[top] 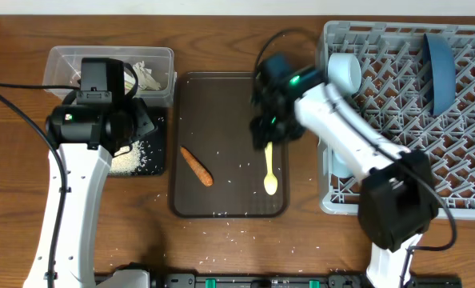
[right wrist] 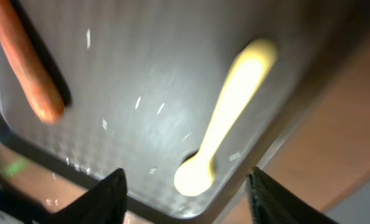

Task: Sort waste into correct bins and load items into the dishwasher rack
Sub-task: 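Reach the right gripper to the yellow spoon and grasp it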

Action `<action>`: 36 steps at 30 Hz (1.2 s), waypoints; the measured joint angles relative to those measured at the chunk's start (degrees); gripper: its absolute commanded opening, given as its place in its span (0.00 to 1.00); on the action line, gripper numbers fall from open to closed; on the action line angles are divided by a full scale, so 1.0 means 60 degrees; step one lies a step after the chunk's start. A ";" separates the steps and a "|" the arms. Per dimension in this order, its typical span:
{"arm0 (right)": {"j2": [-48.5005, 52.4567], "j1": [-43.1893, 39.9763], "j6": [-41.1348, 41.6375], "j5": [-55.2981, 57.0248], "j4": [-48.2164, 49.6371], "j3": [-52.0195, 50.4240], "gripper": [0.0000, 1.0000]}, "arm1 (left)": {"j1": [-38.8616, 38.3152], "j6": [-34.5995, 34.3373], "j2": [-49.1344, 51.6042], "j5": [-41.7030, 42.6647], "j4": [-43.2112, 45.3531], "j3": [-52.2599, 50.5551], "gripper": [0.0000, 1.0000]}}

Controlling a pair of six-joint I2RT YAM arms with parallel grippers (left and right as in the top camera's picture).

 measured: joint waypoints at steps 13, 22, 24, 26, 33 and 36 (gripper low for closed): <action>0.0000 0.0572 0.1351 -0.0007 0.0412 -0.2313 0.53 | 0.0000 0.0004 0.0000 0.0000 -0.0066 -0.0055 0.63; -0.0044 0.0568 0.1395 0.0364 0.1636 -0.3013 0.43 | 0.0000 0.0004 0.0000 0.0000 -0.0095 -0.0058 0.63; -0.0073 0.0550 0.1333 0.0386 0.1763 -0.3078 0.35 | 0.0000 0.0004 0.0000 0.0000 -0.0109 -0.0058 0.63; -0.0113 0.0499 0.1271 0.0393 0.1931 -0.3162 0.25 | 0.0000 0.0004 0.0000 0.0000 -0.0106 -0.0058 0.62; -0.0215 0.0350 0.1096 0.0313 0.2229 -0.3377 0.17 | 0.0000 0.0004 0.0000 0.0000 -0.0109 -0.0058 0.62; -0.0219 0.0335 0.0969 0.0321 0.2237 -0.3381 0.02 | 0.0000 0.0004 0.0000 0.0000 -0.0109 -0.0058 0.63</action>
